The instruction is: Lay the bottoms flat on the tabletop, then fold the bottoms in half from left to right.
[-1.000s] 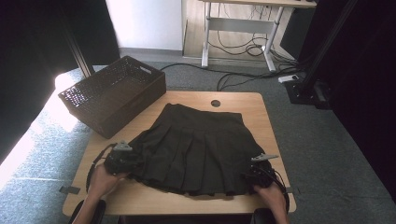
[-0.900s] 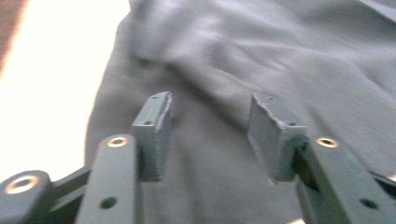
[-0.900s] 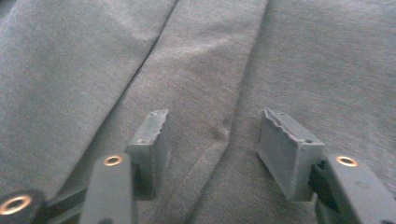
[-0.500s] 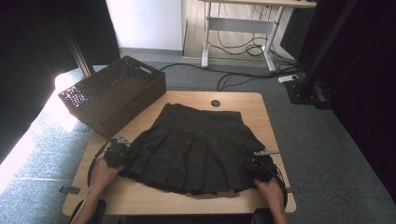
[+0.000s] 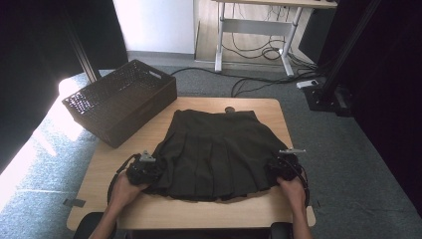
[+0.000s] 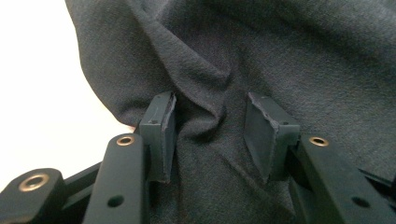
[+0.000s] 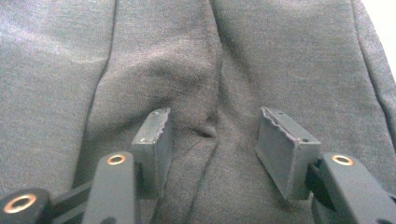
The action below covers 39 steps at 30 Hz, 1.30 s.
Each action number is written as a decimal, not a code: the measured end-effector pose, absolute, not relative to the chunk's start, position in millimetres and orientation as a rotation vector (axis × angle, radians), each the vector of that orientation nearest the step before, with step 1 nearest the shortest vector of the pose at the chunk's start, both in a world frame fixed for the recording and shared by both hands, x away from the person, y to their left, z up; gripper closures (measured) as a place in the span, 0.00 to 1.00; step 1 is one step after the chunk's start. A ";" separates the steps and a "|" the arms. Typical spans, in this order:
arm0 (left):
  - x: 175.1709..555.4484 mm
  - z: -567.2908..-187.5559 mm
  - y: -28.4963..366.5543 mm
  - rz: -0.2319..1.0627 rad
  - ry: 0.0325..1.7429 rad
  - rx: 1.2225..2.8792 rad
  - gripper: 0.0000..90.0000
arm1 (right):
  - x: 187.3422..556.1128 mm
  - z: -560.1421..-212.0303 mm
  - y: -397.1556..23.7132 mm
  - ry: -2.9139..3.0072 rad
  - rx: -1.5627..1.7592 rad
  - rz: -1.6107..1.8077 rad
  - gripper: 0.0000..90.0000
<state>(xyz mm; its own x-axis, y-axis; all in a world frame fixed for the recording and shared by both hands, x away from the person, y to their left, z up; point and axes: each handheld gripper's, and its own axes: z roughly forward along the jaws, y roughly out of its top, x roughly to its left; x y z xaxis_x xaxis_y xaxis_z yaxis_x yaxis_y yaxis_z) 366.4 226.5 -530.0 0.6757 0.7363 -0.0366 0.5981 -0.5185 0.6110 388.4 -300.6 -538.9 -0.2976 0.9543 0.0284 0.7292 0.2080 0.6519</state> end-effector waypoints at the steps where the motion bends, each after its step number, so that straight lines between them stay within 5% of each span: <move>1: 366.1 -530.6 227.6 0.299 1.020 2.283 0.59 | 387.8 -539.1 -301.1 2.112 1.561 0.810 0.48; 10: 365.7 -528.3 228.8 0.270 0.994 2.278 0.49 | 384.7 -540.2 -302.7 2.115 1.537 0.825 0.37; 18: 385.1 -488.3 249.0 0.294 0.980 2.151 0.43 | 366.2 -509.9 -287.7 2.100 1.482 0.885 0.32; 26: 442.5 -504.7 232.6 0.244 1.033 2.198 0.52 | 353.9 -494.3 -233.9 2.246 1.373 1.010 0.39; 28: 448.9 -512.6 223.9 0.256 1.035 2.274 0.64 | 352.7 -500.6 -219.5 2.314 1.351 0.992 0.45; 32: 442.3 -522.1 209.5 0.320 1.001 2.394 0.85 | 352.6 -521.4 -201.7 2.375 1.321 0.801 0.64; 39: 406.7 -522.6 201.0 0.244 0.923 2.406 0.90 | 364.2 -528.2 -218.6 2.352 1.374 0.793 0.76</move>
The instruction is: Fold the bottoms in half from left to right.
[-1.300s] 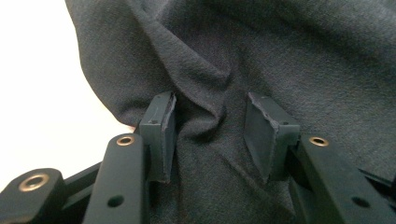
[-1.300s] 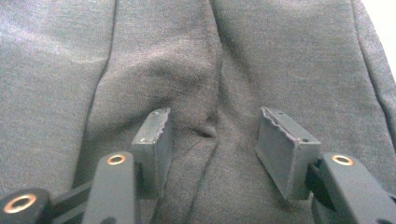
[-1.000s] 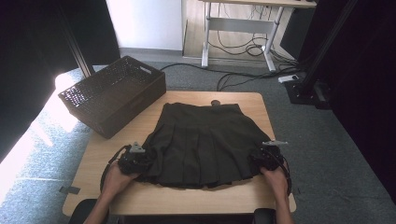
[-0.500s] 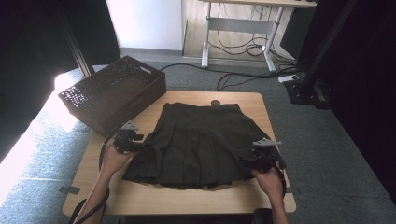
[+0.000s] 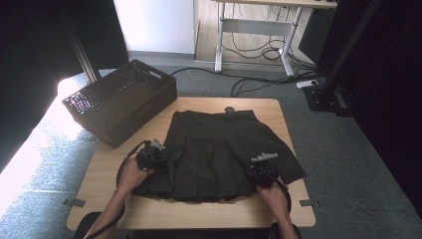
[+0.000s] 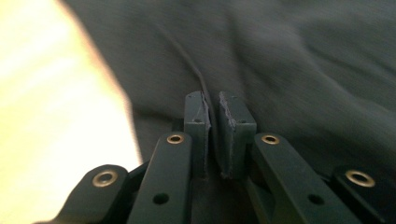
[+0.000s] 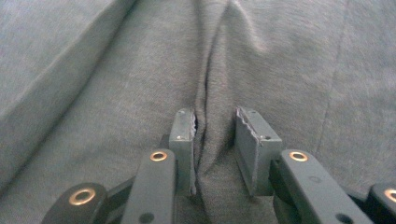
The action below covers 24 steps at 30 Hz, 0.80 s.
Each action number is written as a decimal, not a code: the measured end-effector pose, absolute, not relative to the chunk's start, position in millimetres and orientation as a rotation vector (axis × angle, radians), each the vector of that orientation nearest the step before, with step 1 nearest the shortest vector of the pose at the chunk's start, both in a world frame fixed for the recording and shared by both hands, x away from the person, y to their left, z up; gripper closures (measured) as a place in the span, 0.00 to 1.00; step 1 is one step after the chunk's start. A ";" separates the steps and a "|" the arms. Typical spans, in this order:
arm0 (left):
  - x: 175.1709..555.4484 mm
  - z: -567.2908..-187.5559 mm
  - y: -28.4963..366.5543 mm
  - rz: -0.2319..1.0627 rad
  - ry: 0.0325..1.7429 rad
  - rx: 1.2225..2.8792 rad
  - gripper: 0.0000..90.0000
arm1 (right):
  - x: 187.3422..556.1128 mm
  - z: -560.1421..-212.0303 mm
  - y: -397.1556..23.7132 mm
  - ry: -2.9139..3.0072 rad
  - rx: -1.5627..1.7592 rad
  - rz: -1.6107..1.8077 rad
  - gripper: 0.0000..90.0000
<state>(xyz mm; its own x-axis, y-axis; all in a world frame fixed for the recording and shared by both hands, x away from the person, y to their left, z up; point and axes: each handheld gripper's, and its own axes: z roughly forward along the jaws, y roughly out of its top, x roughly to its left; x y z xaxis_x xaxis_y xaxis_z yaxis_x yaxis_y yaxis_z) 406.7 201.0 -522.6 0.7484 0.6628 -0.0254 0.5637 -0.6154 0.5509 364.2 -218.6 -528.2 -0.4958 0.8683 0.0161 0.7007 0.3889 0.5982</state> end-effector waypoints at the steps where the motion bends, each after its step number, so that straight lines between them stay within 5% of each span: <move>1: 400.9 -523.3 199.1 0.222 0.908 2.401 0.90 | 366.7 -528.5 -223.1 2.341 1.387 0.796 0.76; 7: 376.6 -524.1 179.2 0.106 0.803 2.403 0.84 | 386.1 -530.2 -256.1 2.252 1.462 0.787 0.75; 12: 376.9 -511.6 182.0 0.110 0.741 2.330 0.61 | 386.1 -533.1 -264.0 2.215 1.475 0.818 0.65; 17: 402.0 -494.9 208.0 0.256 0.856 2.182 0.41 | 383.1 -534.1 -265.3 2.189 1.480 0.802 0.48; 24: 450.7 -514.3 206.7 0.324 1.016 2.198 0.38 | 378.4 -530.8 -264.3 2.183 1.480 0.793 0.39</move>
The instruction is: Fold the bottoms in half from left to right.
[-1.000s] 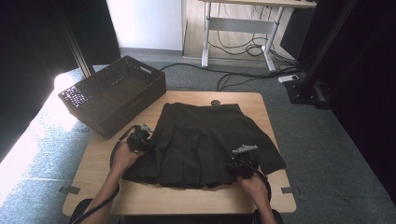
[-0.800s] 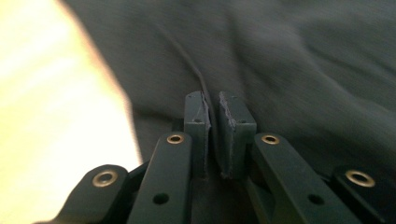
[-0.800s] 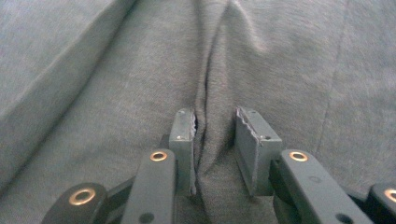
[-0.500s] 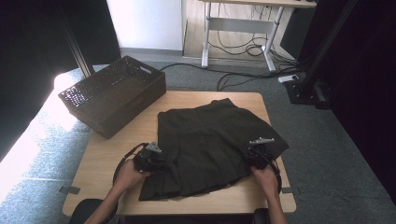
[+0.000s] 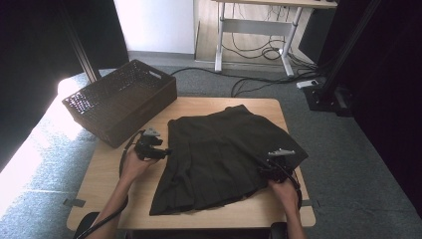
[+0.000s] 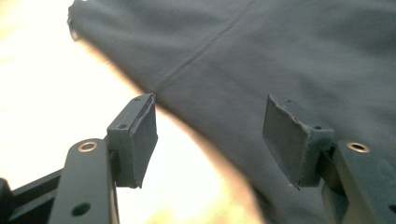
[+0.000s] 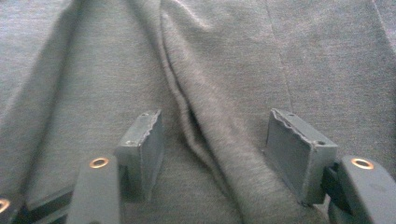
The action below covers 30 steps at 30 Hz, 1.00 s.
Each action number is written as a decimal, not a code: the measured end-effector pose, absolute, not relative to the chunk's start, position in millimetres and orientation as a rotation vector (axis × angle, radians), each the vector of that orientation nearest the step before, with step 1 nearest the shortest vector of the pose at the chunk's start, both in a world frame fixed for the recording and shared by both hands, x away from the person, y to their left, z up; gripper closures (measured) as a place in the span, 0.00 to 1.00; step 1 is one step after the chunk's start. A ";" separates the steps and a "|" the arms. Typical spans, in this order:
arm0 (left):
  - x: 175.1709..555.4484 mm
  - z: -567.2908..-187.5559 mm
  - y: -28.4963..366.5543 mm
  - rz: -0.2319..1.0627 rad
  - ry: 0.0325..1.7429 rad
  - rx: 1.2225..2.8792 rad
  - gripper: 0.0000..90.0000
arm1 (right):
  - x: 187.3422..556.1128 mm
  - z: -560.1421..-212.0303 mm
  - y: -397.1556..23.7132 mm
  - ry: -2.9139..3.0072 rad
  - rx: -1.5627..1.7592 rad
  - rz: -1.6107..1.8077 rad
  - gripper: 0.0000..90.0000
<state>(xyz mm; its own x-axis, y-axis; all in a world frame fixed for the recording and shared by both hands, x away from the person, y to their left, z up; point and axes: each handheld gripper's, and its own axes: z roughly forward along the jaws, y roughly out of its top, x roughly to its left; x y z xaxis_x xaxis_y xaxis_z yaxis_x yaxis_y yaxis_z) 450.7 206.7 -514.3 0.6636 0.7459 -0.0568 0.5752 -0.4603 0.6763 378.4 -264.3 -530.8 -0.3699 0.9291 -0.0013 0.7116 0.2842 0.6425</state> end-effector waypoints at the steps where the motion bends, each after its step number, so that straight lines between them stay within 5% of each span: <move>1: 455.5 -521.6 202.1 0.334 1.021 2.232 0.38 | 377.1 -529.6 -264.5 2.182 1.477 0.797 0.39; 10: 453.3 -535.8 192.0 0.379 1.043 2.235 0.36 | 372.0 -506.1 -255.9 2.136 1.435 0.938 0.38; 18: 445.4 -535.3 191.7 0.339 1.093 2.228 0.38 | 400.3 -539.9 -221.5 2.264 1.392 0.800 0.21; 30: 389.4 -536.2 185.2 0.303 1.025 2.249 0.38 | 365.9 -540.1 -239.5 2.307 1.380 0.820 0.22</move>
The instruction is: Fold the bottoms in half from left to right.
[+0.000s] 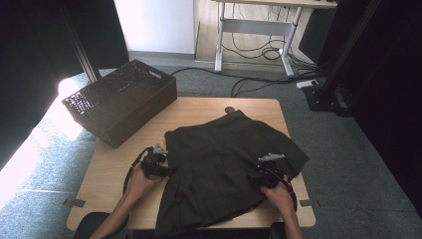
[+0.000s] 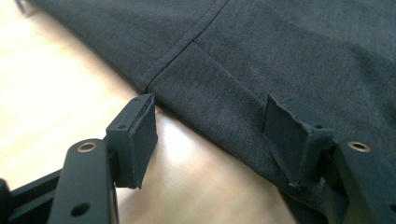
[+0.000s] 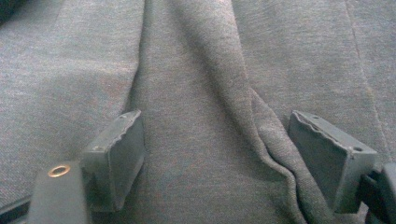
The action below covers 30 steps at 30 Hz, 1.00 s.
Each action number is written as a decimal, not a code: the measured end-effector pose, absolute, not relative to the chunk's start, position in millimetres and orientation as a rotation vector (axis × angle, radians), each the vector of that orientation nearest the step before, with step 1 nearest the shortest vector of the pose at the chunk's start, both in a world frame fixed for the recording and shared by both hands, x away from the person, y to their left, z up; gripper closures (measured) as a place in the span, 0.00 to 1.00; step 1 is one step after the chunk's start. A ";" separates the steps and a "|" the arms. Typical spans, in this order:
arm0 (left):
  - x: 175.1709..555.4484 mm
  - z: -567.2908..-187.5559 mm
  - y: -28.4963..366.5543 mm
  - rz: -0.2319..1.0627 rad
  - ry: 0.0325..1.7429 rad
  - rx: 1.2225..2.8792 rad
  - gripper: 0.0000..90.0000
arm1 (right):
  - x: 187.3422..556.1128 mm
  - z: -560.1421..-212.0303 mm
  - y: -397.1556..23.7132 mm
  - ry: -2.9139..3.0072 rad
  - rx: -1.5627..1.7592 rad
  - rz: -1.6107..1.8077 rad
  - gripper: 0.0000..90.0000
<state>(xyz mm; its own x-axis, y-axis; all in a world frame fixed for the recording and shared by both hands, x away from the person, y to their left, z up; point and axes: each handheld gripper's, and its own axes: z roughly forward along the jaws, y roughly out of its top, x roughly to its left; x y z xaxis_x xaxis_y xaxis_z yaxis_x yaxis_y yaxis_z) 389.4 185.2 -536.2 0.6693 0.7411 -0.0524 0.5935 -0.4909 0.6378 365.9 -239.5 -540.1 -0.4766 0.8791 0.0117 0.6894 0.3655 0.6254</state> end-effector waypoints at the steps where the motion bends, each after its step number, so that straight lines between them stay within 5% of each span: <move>1: 386.7 -536.2 184.5 0.300 1.020 2.249 0.38 | 363.1 -540.8 -241.6 2.303 1.374 0.830 0.22; 16: 422.0 -511.7 202.1 0.380 1.002 2.147 0.15 | 358.4 -544.1 -245.1 2.280 1.353 0.878 0.21; 30: 483.1 -547.3 195.7 0.401 1.153 2.179 0.00 | 358.5 -544.6 -244.8 2.274 1.353 0.881 0.20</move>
<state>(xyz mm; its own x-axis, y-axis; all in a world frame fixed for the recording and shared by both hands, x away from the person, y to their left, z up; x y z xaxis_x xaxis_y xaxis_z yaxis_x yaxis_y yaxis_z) 483.1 195.7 -547.3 0.5699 0.8214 -0.0249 0.6283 -0.4160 0.6574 358.5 -244.8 -544.6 -0.4818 0.8761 0.0154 0.6578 0.3500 0.6669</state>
